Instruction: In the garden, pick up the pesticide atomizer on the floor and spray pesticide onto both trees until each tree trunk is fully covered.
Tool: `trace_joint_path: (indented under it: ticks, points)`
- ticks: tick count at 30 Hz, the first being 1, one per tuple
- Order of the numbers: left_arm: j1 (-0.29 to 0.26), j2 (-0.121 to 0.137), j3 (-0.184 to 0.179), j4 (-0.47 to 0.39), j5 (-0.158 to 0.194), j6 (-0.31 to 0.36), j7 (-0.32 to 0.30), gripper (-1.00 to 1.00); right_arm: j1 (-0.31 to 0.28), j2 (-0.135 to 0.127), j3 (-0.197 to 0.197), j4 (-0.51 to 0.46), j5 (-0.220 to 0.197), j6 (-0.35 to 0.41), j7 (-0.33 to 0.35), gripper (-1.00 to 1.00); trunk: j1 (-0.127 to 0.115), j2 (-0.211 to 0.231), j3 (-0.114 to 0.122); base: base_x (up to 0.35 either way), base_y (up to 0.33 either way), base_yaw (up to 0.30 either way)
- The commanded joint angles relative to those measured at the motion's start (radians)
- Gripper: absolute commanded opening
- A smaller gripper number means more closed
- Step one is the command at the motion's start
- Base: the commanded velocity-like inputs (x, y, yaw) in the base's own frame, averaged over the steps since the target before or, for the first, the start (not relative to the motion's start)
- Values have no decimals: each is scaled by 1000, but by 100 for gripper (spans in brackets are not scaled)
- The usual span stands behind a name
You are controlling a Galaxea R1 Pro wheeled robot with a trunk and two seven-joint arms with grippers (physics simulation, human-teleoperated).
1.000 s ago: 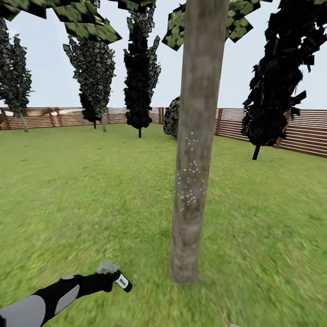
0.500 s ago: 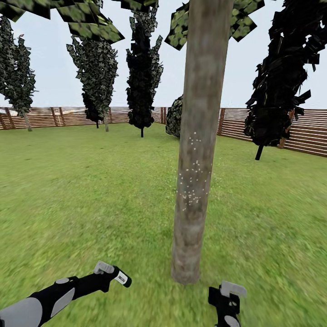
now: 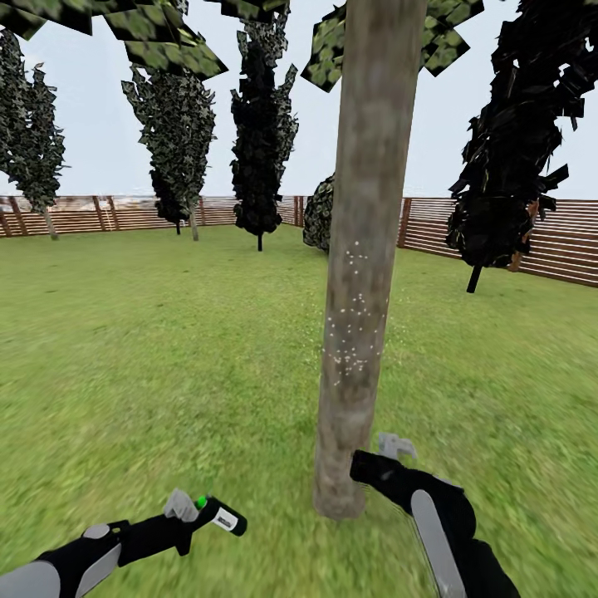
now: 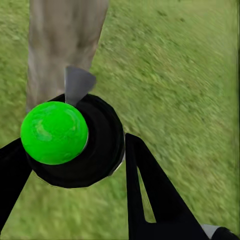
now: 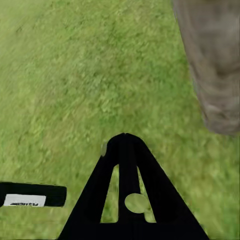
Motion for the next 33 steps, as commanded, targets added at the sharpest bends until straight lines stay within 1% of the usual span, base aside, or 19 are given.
trace_joint_path:
  ticks: [1,4,5,7,9,10,11,12,13,14,16,17,19,22,25,28,29,31,33]
  points:
    - [0,1,-7,-1,8,-14,-5,-100,-17,-7,-12,-16,-16,45,30,-100,1,-2,-2,0,0,0]
    - [3,1,-8,-1,0,-27,-9,-100,-64,-42,-89,-35,-64,142,126,-100,1,-2,-2,0,0,0]
    - [4,1,-8,-1,-19,-30,-10,-100,-75,-48,-100,-36,-74,161,144,-100,1,-2,-2,0,0,0]
    - [4,2,-7,-1,-70,-34,-9,-100,-112,-85,-132,-39,-124,215,206,-100,1,-2,-2,0,0,0]
    - [5,2,-7,-1,-96,-39,-9,-100,-129,-122,-138,-39,-203,215,239,-100,1,-2,-2,0,0,0]
    - [5,2,-7,-1,-100,-43,-9,-100,-131,-128,-138,-39,-225,215,244,-100,1,-2,-2,0,0,0]
    - [5,2,-7,-2,-106,-53,-10,-100,-134,-136,-135,-39,-267,215,250,-100,1,-2,-2,0,0,0]
    - [5,2,-7,-2,-110,-62,-10,-100,-136,-141,-125,-39,-305,215,255,-100,1,-2,-2,0,0,0]
    - [5,2,-7,-3,-114,-69,-12,-100,-138,-145,-103,-38,-335,215,257,-100,1,-2,-2,0,0,0]
    - [5,1,-8,-6,-120,-75,-13,-100,-138,-147,-73,-37,-355,215,259,-100,1,-2,-2,0,0,0]
    - [4,-1,-8,-9,-136,-84,-28,-100,-138,-149,-6,-37,-376,215,261,-100,1,-2,-2,0,0,0]
    - [4,-3,-8,-10,-142,-86,-39,-100,-138,-149,23,-37,-381,215,262,-100,1,-2,-2,0,0,0]
    - [4,-6,-8,-11,-149,-89,-52,-100,-138,-149,58,-36,-386,215,262,-100,1,-2,-2,0,0,0]
    - [3,-5,-8,-15,-152,-106,-69,-100,-138,-145,76,-28,-388,215,262,-100,1,-2,-2,0,0,0]
    - [3,-2,-8,-32,-152,-139,-140,-100,-138,-144,97,-2,-389,215,262,-100,1,-2,-2,0,0,0]
    - [4,-1,-8,-35,-152,-150,-168,-100,-138,-142,113,7,-390,215,262,-100,1,-2,-2,0,0,0]
    - [4,0,-8,-36,-152,-153,-173,-100,-138,-141,128,9,-390,215,262,-100,1,-2,-2,0,0,0]
    - [4,0,-8,-37,-152,-156,-178,-100,-138,-138,187,19,-390,215,262,-100,1,-2,-2,0,0,0]
    - [4,-1,-8,-37,-152,-159,-180,-100,-137,-137,229,27,-391,215,262,-100,1,-2,-2,0,0,0]
